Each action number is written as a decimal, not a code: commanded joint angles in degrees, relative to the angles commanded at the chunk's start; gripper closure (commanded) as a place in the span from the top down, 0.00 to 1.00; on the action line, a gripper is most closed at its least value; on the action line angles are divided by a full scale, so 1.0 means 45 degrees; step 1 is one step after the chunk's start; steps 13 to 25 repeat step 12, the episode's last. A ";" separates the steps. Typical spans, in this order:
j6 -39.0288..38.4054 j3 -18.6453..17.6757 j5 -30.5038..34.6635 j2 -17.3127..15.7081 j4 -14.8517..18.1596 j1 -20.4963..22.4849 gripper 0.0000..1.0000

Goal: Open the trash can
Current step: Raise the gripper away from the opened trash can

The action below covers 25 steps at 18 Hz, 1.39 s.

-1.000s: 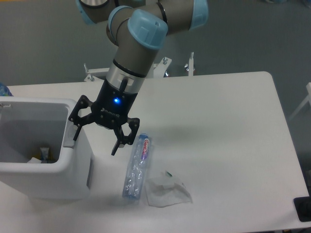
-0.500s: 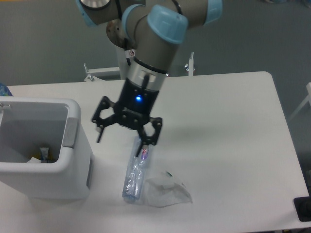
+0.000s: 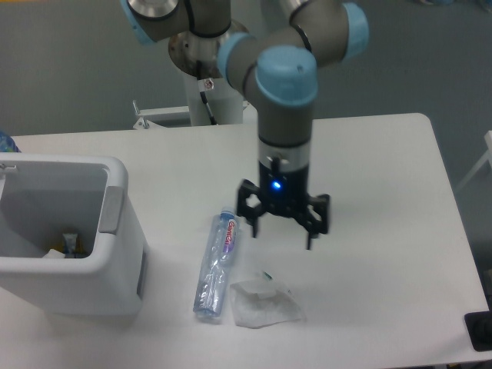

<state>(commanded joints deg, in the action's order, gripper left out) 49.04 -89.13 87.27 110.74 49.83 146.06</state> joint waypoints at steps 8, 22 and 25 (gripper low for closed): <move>0.4278 0.0412 0.0839 0.1153 0.0215 0.0999 1.00; 0.4259 -0.0075 0.1289 0.1114 0.0275 0.0921 1.00; 0.4259 -0.0075 0.1289 0.1114 0.0275 0.0921 1.00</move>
